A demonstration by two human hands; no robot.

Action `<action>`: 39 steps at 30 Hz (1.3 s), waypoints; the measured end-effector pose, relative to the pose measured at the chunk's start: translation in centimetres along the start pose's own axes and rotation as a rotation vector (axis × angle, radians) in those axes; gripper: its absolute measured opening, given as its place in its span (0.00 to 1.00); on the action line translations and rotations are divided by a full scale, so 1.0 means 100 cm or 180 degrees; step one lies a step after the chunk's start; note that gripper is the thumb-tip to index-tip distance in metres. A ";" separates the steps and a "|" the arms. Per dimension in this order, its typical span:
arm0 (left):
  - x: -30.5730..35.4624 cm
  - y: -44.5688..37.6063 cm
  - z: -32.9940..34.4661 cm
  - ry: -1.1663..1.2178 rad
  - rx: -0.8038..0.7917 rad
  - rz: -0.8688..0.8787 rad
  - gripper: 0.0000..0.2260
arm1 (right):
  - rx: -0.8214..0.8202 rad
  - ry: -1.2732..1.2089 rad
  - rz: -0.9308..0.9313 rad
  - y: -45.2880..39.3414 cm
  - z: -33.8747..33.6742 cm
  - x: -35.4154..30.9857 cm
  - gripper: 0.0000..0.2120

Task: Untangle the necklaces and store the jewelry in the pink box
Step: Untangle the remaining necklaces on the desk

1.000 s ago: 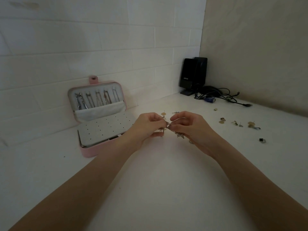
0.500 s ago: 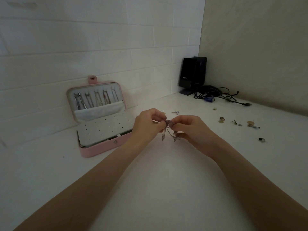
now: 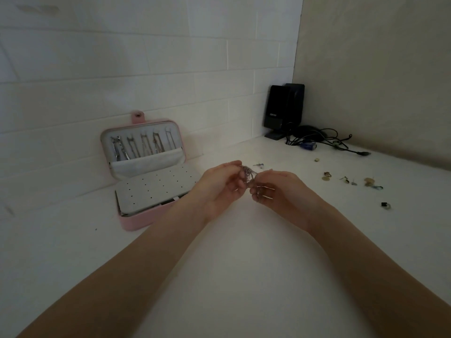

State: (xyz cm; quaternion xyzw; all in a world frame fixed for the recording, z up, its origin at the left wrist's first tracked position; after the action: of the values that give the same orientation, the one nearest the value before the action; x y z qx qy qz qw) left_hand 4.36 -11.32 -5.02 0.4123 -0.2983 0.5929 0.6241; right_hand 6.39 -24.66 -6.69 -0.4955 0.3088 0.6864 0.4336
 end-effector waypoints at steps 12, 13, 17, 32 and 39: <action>0.003 0.007 -0.005 -0.1143 -0.0633 -0.0511 0.05 | 0.0053 -0.0114 -0.0077 0.001 -0.004 -0.007 0.10; 0.003 0.007 -0.004 -0.1137 -0.0657 -0.0536 0.05 | 0.0066 -0.0058 -0.0087 0.001 -0.004 -0.007 0.10; 0.002 0.007 -0.003 -0.1252 -0.0509 -0.0407 0.03 | 0.0038 0.0096 -0.0061 0.000 -0.005 -0.004 0.05; 0.001 0.002 -0.008 -0.1537 -0.0176 0.0688 0.05 | 0.0374 0.1154 -0.0397 0.003 -0.005 -0.003 0.04; -0.001 0.002 -0.009 -0.1828 -0.0076 0.0726 0.03 | 0.0428 0.1319 -0.0510 0.001 -0.005 -0.003 0.03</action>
State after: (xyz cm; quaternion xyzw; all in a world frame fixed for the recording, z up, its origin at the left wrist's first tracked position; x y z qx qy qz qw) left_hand 4.06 -10.58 -5.47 0.5194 -0.5138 0.5148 0.4485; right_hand 6.51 -25.18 -6.55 -0.6188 0.3959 0.5112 0.4461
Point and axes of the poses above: each hand's wrist, its own y-axis away from the middle knuckle, its own z-axis out of the palm, x = y × z, the point moved 1 cm from there along -y, towards the middle knuckle, and after that the axes turned 1 degree about -y, right-handed, at the moved point
